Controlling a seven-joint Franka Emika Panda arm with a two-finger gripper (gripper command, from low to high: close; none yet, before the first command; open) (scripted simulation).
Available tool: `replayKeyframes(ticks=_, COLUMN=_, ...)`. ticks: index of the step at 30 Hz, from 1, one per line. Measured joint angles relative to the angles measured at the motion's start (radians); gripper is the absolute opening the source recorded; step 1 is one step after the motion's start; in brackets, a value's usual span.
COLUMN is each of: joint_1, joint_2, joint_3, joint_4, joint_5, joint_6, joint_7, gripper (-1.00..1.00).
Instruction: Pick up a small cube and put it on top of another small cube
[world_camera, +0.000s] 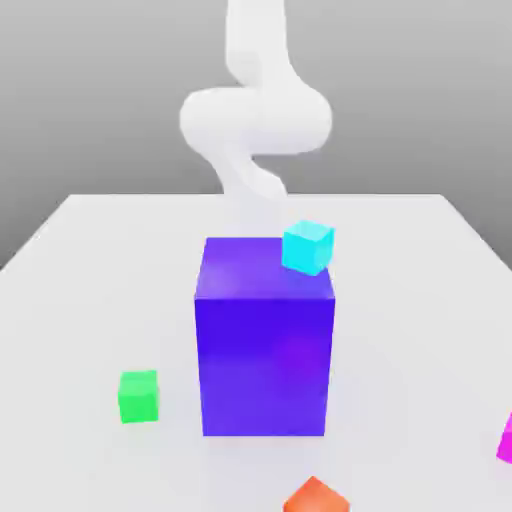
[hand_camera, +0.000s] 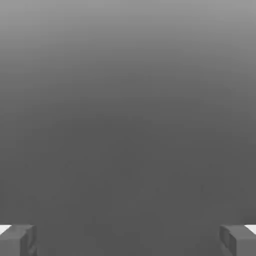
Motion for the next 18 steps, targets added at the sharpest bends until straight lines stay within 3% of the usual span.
replayKeyframes(ticks=18, joint_1=0.131, joint_2=0.659, joint_3=0.247, joint_4=0.016, joint_5=-0.186, joint_6=0.175, joint_7=-0.008, gripper=0.00)
